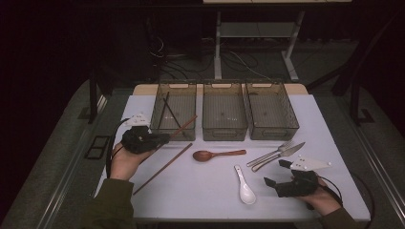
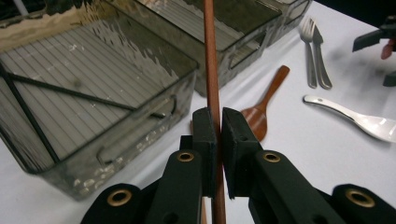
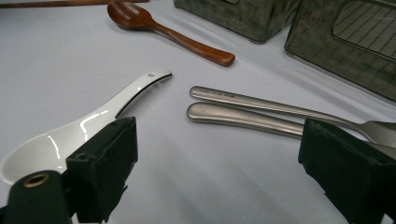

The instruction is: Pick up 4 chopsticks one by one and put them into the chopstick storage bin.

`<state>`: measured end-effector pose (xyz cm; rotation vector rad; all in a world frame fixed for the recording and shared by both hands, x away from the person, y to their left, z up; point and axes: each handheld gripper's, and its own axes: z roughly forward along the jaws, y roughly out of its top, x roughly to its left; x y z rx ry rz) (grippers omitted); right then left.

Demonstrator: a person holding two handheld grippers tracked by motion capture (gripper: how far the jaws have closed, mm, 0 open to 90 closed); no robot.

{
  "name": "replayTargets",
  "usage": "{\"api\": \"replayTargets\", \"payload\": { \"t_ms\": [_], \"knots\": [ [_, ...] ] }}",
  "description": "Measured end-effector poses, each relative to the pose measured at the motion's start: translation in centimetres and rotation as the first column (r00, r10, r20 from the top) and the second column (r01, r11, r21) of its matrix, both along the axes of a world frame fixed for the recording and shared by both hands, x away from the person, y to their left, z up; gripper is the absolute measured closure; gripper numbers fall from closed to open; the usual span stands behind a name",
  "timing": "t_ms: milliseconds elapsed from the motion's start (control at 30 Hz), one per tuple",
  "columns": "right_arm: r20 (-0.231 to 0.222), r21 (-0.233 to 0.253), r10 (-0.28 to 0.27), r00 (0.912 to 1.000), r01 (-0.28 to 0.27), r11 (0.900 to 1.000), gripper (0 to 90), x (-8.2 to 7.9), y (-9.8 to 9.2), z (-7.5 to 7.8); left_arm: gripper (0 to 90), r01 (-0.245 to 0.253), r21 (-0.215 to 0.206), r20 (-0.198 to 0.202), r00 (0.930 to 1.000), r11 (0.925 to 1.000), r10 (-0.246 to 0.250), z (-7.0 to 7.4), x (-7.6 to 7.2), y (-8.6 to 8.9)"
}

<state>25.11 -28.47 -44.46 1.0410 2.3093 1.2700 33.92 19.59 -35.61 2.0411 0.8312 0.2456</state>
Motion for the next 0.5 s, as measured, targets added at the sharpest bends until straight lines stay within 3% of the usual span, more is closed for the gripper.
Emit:
{"api": "replayTargets", "payload": {
  "t_ms": [500],
  "knots": [
    [-0.007, 0.004, -0.001, 1.0000, 0.001, 1.000, 12.0, 0.1, 0.0, 0.0, 84.2, -0.041, -0.010, 0.019, 0.9990, 0.9991, 0.042, 1.3, 4.3, -1.0]
  ]
}}
